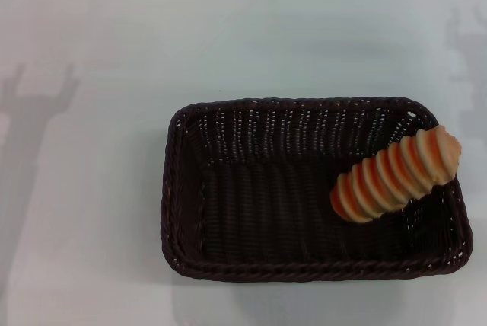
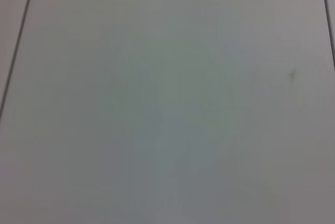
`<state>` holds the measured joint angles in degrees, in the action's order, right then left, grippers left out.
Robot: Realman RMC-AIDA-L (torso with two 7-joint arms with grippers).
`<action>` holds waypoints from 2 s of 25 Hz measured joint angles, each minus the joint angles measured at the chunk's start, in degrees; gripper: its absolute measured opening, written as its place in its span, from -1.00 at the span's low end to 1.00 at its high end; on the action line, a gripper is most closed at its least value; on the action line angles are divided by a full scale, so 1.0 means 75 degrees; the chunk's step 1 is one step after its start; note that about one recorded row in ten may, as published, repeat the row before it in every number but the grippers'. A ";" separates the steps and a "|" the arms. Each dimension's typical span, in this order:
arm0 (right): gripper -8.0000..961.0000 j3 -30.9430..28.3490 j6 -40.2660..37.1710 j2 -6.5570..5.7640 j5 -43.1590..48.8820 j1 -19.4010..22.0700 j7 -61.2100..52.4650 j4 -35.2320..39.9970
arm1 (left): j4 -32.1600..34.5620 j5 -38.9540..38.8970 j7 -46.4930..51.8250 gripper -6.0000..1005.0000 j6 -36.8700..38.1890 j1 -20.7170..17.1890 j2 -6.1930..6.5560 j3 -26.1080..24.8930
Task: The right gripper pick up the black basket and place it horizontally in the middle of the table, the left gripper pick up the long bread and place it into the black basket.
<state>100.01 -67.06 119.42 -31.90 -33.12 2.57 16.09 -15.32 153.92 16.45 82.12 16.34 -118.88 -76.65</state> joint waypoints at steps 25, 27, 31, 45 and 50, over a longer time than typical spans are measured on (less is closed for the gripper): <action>-0.33 0.0739 -0.0469 0.0051 -0.0067 0.0534 -0.0245 0.0167 | -0.0015 0.0045 0.0011 0.73 0.0095 0.0039 0.0004 0.0355; -0.33 0.0739 -0.0471 0.0051 -0.0070 0.0542 -0.0280 0.0164 | -0.0015 0.0027 0.0011 0.73 0.0087 0.0065 0.0010 0.0397; -0.33 0.0739 -0.0471 0.0051 -0.0058 0.0545 -0.0303 0.0162 | -0.0053 0.0015 0.0011 0.73 0.0084 0.0071 0.0013 0.0402; -0.33 0.0686 -0.0468 0.0036 -0.0083 0.0525 -0.0307 0.0166 | -0.0004 0.0008 0.0010 0.73 0.0079 0.0105 -0.0003 0.0382; -0.33 0.0680 -0.0472 0.0049 -0.0083 0.0552 -0.0307 0.0182 | -0.0036 0.0009 0.0010 0.73 0.0085 0.0069 -0.0003 0.0388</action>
<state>105.11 -70.60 119.79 -32.53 -28.98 0.26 17.46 -15.59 153.99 16.52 82.75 16.86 -118.91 -73.74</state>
